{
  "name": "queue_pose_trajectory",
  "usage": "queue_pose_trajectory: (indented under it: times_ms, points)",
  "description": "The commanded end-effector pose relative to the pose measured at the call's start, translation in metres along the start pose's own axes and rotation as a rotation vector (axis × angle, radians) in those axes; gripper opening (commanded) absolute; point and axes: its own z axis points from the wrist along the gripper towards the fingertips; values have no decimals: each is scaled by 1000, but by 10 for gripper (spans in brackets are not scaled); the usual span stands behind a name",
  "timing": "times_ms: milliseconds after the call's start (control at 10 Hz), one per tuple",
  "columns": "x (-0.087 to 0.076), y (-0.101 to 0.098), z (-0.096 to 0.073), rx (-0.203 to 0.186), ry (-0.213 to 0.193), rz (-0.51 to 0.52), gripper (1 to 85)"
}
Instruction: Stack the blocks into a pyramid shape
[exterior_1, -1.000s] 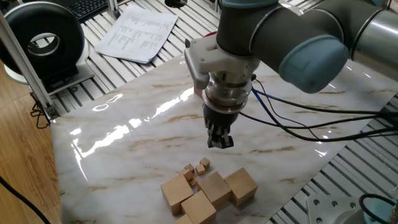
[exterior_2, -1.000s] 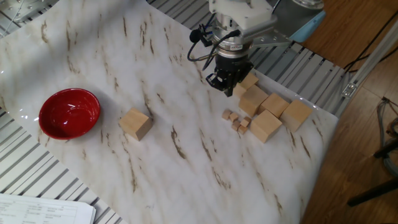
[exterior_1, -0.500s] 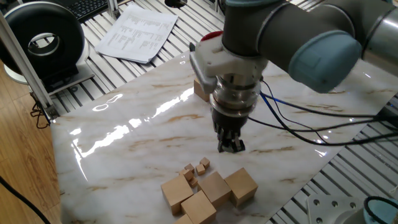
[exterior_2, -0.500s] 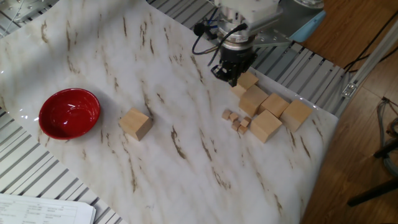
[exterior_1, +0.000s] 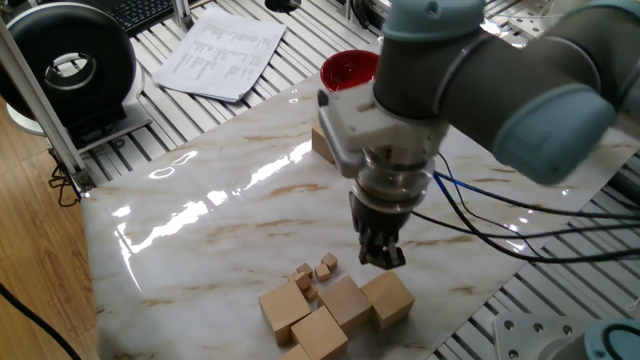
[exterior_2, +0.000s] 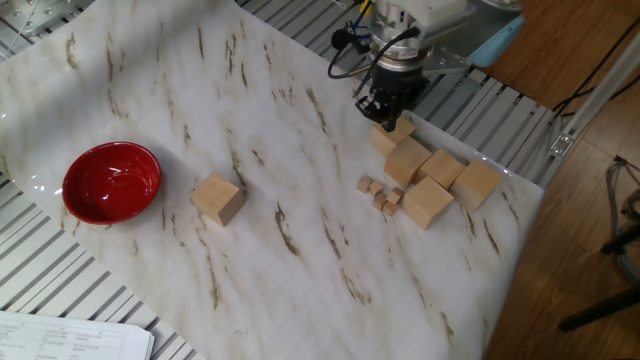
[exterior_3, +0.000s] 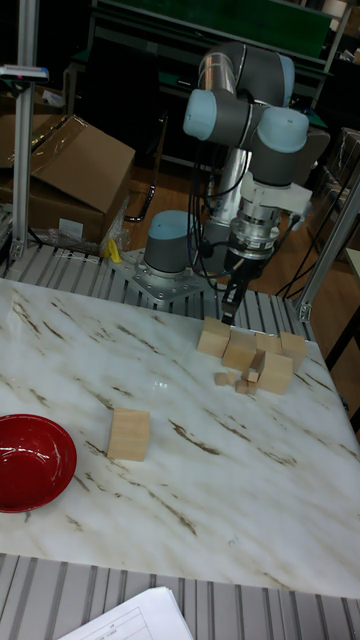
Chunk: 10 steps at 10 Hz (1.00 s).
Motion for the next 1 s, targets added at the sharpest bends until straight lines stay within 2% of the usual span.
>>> queue_pose_trajectory:
  times_ms: [0,100,200,300,500,600,700,900]
  points:
    - [11,-7,2,45,19,-65,230]
    - [-8,-9,4,55,-55,-68,270]
    - [-31,-8,4,51,-146,-61,370]
    - [-36,-14,5,70,-159,-114,433]
    - [-52,-9,9,51,-211,-137,510]
    - [-53,-10,13,54,-213,-140,517]
    - [-48,-8,16,52,-195,-140,527]
    - [-44,-6,22,45,-200,-155,533]
